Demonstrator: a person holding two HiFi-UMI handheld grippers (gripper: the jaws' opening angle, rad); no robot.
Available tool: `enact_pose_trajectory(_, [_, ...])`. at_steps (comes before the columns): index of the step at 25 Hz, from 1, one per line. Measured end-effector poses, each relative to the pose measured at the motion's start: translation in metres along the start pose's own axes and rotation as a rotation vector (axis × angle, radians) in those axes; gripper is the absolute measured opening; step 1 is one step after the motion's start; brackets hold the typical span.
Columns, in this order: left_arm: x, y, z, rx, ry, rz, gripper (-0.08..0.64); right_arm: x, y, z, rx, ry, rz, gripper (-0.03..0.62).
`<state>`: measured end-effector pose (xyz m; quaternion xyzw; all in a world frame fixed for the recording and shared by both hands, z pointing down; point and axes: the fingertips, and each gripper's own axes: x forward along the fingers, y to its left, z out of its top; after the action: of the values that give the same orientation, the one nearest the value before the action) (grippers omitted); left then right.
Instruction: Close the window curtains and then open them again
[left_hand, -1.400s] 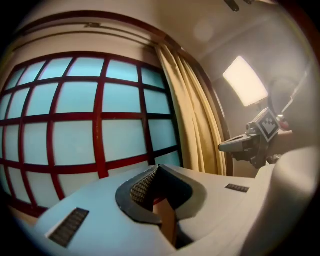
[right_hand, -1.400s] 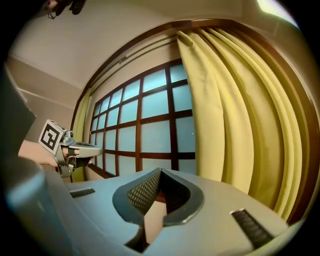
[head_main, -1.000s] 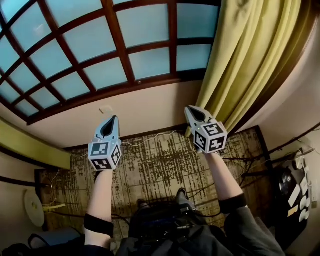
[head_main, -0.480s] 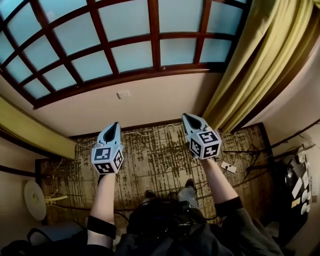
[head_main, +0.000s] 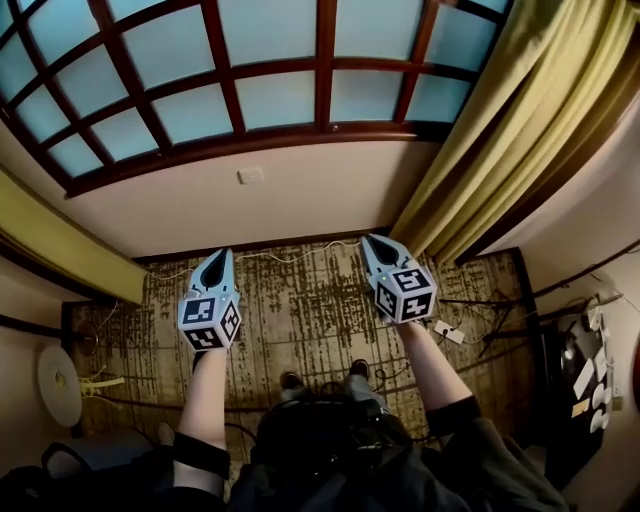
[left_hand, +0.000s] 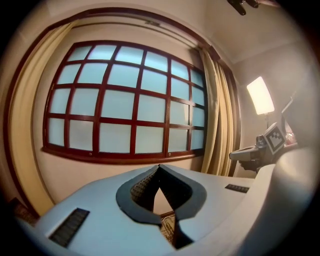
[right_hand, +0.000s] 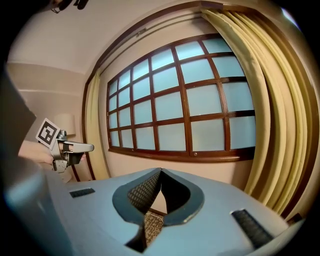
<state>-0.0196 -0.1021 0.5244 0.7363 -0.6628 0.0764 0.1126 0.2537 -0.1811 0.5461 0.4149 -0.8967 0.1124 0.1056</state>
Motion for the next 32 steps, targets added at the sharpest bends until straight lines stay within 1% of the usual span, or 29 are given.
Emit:
enact_pose_trajectory(3, [-0.003,-0.003,0.002,0.006,-0.004,0.011,0.000,-0.001,-0.004,0.003,-0.004,-0.005,0.003,0.002])
enact_pose_trajectory(9, [-0.003,-0.008,0.007,0.009,-0.003,0.007,0.000,-0.001,-0.006,0.012,-0.009,-0.016,0.012,0.002])
enact_pose_trajectory(15, [-0.002,-0.017,0.004,0.019,0.007,0.000,0.000,-0.005,-0.011,0.006,-0.004,-0.007,0.010,0.002])
enact_pose_trajectory(19, [-0.001,-0.030,0.001,0.029,0.015,-0.009,0.000,-0.011,-0.017,0.004,-0.001,-0.011,0.010,0.002])
enact_pose_trajectory(24, [0.010,-0.057,0.003,0.037,0.016,-0.031,0.000,-0.020,-0.036,0.008,0.003,-0.022,0.003,0.002])
enact_pose_trajectory(32, [0.045,-0.126,0.018,0.063,0.014,-0.076,0.000,-0.039,-0.094,0.011,0.013,-0.032,-0.007,0.002])
